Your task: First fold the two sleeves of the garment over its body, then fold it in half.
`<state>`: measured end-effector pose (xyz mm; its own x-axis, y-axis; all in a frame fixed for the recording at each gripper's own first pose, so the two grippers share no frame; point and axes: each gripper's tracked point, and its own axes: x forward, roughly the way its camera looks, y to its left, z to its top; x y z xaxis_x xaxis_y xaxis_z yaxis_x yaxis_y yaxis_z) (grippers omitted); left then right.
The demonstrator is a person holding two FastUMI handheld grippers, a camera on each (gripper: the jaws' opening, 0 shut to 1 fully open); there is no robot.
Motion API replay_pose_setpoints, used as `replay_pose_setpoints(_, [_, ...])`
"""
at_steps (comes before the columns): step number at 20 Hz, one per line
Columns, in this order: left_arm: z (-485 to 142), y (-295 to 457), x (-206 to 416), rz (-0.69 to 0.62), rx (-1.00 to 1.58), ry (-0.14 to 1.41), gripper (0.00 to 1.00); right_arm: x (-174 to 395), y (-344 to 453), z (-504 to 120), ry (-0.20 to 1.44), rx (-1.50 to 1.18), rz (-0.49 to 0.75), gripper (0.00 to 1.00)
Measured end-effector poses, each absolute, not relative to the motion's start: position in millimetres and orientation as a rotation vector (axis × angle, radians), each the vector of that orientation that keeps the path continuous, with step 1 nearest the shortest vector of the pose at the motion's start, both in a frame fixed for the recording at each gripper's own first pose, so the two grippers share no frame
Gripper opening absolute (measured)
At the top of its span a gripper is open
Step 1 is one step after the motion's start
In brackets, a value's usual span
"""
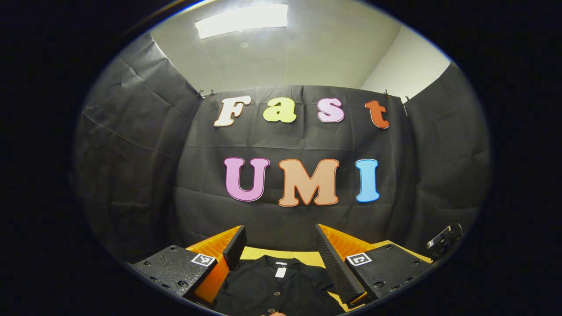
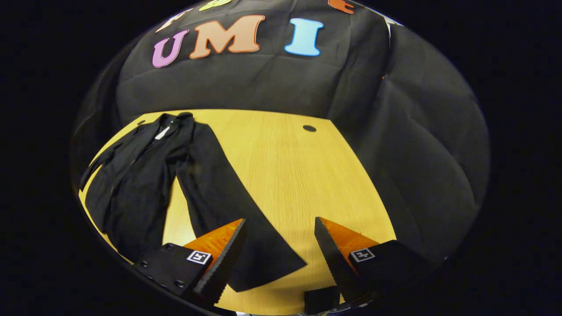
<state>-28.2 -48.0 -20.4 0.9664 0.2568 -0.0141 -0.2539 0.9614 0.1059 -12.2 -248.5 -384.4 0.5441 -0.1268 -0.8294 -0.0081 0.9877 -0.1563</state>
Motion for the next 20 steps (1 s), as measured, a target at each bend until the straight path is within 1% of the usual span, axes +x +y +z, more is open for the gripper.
replay_pose_setpoints(6, [-25,-62,-28,0.262,0.119,0.038,0.92,-38,-260,-430,1.171,-0.152,-0.035,1.0])
replay_pose_setpoints(9, [-26,-64,-30,0.268,0.126,0.043,0.92,-39,-258,-434,1.192,-0.13,-0.017,1.0])
replay_pose_setpoints(13, [-32,-64,-31,0.272,0.125,0.062,0.92,-46,-254,-440,1.224,0.003,-0.017,0.97])
replay_pose_setpoints(14, [-34,-64,-30,0.27,0.123,0.067,0.92,-44,-253,-442,1.202,0.01,-0.022,0.94])
replay_pose_setpoints(16, [-37,-63,-28,0.265,0.117,0.075,0.92,-47,-240,-442,1.191,0.004,0.005,0.78])
replay_pose_setpoints(18, [-42,-61,-26,0.258,0.096,0.083,0.92,-45,-228,-446,1.171,-0.005,0.017,0.41])
replay_pose_setpoints(19, [-44,-59,-25,0.253,0.085,0.087,0.92,-44,-225,-447,1.164,-0.02,0.002,0.22])
replay_pose_setpoints(20, [-46,-57,-24,0.249,0.076,0.092,0.92,-45,-224,-447,1.155,-0.041,-0.004,0.13])
